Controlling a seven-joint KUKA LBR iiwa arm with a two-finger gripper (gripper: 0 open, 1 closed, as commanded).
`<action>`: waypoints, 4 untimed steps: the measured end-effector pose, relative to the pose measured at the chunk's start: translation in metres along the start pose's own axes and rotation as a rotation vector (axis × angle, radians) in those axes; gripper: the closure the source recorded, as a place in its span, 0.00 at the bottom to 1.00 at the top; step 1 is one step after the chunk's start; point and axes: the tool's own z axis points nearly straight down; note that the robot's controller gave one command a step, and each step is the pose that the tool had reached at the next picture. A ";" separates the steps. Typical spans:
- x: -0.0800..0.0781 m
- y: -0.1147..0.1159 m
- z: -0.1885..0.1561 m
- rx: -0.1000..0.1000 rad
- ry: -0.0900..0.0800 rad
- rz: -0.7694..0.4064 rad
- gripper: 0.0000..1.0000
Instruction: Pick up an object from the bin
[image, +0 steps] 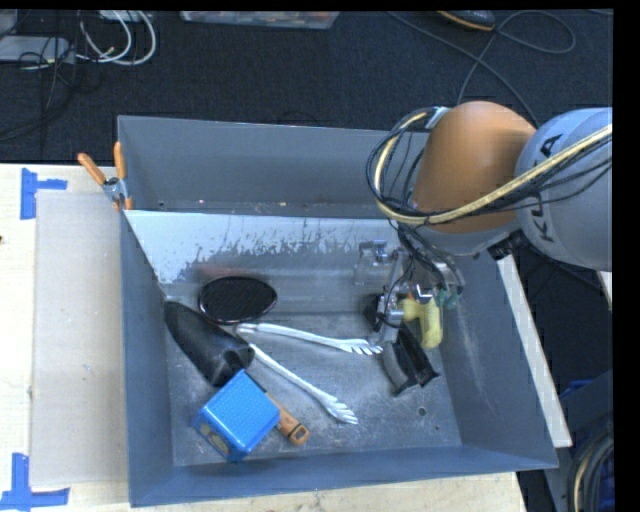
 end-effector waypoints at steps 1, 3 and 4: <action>0.017 0.031 0.089 0.000 0.000 0.091 0.00; -0.010 0.060 0.102 -0.001 0.002 0.057 0.00; 0.068 0.063 0.131 0.000 -0.001 0.264 0.00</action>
Offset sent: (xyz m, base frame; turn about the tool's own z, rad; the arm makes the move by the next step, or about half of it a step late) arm -0.0435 0.0571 -0.0788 0.1025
